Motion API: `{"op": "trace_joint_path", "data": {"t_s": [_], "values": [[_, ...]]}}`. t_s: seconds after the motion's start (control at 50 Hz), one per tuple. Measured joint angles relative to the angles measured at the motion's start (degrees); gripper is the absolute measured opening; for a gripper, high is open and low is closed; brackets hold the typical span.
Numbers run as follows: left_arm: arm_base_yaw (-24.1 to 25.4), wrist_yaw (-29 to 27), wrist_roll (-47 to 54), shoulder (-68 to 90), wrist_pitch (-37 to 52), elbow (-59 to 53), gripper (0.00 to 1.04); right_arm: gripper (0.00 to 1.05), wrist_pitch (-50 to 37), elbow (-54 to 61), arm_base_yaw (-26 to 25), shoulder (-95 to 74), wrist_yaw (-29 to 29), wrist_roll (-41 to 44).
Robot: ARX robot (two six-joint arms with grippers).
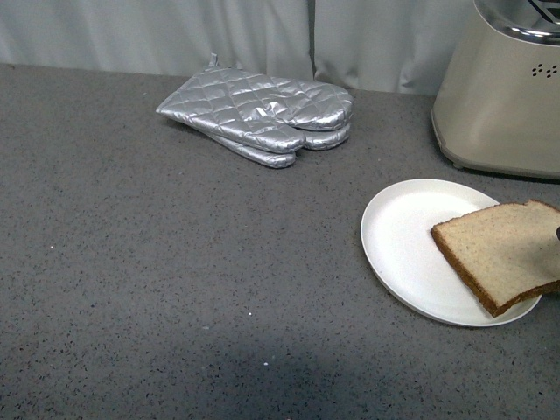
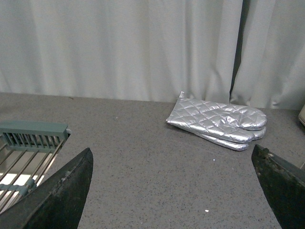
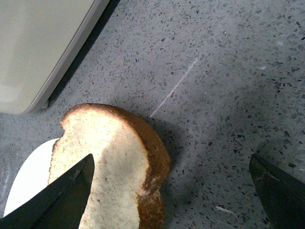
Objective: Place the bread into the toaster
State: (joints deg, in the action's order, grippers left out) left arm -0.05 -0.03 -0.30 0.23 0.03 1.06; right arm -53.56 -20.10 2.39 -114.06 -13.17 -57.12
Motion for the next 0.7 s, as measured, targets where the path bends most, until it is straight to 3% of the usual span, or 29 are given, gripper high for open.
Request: {"op": "trace_joint_path", "data": {"t_s": [0.699], "values": [[0.0, 0.0, 0.0, 0.0, 0.0, 0.0, 0.98, 0.95, 2.6, -6.9, 0.5, -3.4, 0.9, -0.4]]}}
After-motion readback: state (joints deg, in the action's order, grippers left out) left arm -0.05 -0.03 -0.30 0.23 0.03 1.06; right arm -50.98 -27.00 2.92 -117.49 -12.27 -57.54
